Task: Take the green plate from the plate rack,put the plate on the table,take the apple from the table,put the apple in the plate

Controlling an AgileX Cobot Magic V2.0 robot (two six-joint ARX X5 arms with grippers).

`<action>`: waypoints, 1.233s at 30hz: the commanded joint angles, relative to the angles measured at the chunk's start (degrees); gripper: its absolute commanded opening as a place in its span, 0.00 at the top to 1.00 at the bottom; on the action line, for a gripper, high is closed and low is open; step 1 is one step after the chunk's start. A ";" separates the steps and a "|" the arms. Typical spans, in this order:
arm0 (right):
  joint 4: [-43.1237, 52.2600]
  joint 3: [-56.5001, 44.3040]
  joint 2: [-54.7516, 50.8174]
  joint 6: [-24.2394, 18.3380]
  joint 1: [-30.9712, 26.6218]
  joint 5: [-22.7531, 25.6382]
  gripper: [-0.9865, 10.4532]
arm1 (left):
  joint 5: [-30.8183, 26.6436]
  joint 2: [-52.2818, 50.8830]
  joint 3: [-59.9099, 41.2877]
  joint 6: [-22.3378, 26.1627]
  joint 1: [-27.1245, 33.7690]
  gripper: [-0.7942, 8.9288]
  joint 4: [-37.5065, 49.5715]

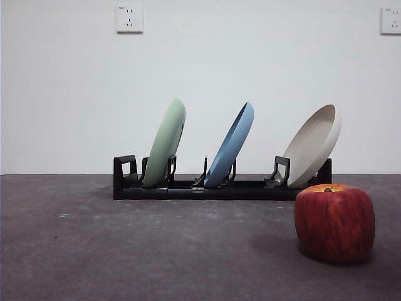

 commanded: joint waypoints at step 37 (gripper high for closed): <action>-29.11 40.46 30.25 2.56 0.15 -11.08 0.92 | 28.87 21.07 29.64 -10.43 0.15 0.92 -12.94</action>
